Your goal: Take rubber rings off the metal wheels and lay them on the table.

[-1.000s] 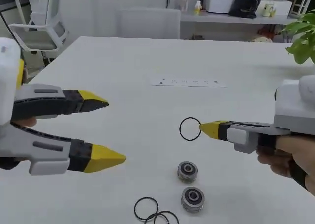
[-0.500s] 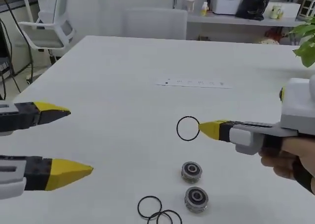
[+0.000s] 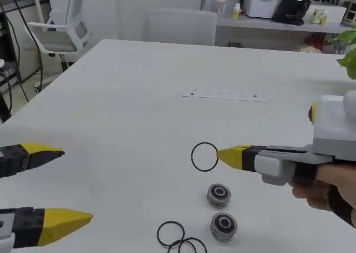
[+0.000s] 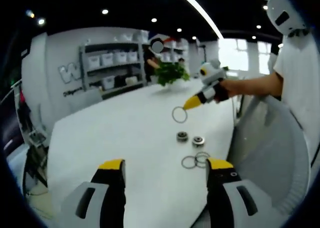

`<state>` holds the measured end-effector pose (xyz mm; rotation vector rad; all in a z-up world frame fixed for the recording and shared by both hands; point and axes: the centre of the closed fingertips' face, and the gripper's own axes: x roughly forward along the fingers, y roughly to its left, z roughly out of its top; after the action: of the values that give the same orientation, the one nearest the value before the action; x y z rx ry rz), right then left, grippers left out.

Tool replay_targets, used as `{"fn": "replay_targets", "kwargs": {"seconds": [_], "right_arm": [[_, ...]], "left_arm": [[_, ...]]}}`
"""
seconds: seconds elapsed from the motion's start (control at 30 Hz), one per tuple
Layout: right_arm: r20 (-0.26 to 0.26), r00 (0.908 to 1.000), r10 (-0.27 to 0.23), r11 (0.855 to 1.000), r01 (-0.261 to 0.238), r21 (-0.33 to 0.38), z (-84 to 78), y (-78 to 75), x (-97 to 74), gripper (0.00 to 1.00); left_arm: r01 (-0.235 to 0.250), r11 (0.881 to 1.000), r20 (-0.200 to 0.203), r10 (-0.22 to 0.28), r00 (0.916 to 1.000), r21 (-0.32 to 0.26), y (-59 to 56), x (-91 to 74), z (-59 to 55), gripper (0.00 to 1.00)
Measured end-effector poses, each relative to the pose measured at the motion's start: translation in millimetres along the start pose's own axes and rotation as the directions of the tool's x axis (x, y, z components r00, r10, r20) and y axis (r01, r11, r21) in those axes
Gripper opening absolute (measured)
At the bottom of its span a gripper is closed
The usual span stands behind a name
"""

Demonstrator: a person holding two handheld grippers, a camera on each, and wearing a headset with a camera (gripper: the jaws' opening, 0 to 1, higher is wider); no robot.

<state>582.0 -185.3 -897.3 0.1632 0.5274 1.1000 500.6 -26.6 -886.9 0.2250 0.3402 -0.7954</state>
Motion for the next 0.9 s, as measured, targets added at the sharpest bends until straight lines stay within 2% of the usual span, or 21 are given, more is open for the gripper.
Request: {"fn": "replay_targets", "kwargs": {"seconds": [0.17,0.33,0.53,0.9], "right_arm": [[-0.046,0.9987,0.021,1.0,-0.022,-0.019,-9.5,6.1,3.8,0.0],[-0.107,0.993,0.049,0.997,-0.055,-0.048,-21.9,14.7,7.9,0.0],[-0.172,0.9825,0.071,0.994,-0.084,-0.071,-36.2,21.8,12.1,0.0],[-0.316,0.9436,0.099,0.986,-0.136,-0.096,-71.6,30.6,19.1,0.0]], "left_arm": [[-0.005,1.0,-0.027,0.005,0.9996,-0.004,-3.5,-0.6,-9.0,0.66],[-0.009,1.0,-0.05,0.008,0.9987,-0.015,-5.8,-3.3,-15.8,0.67],[-0.019,0.999,-0.043,0.017,0.9989,-0.031,-6.7,-4.7,-16.6,0.67],[-0.024,0.999,-0.042,0.022,0.9989,-0.049,-6.4,-3.6,-21.8,0.67]]}}
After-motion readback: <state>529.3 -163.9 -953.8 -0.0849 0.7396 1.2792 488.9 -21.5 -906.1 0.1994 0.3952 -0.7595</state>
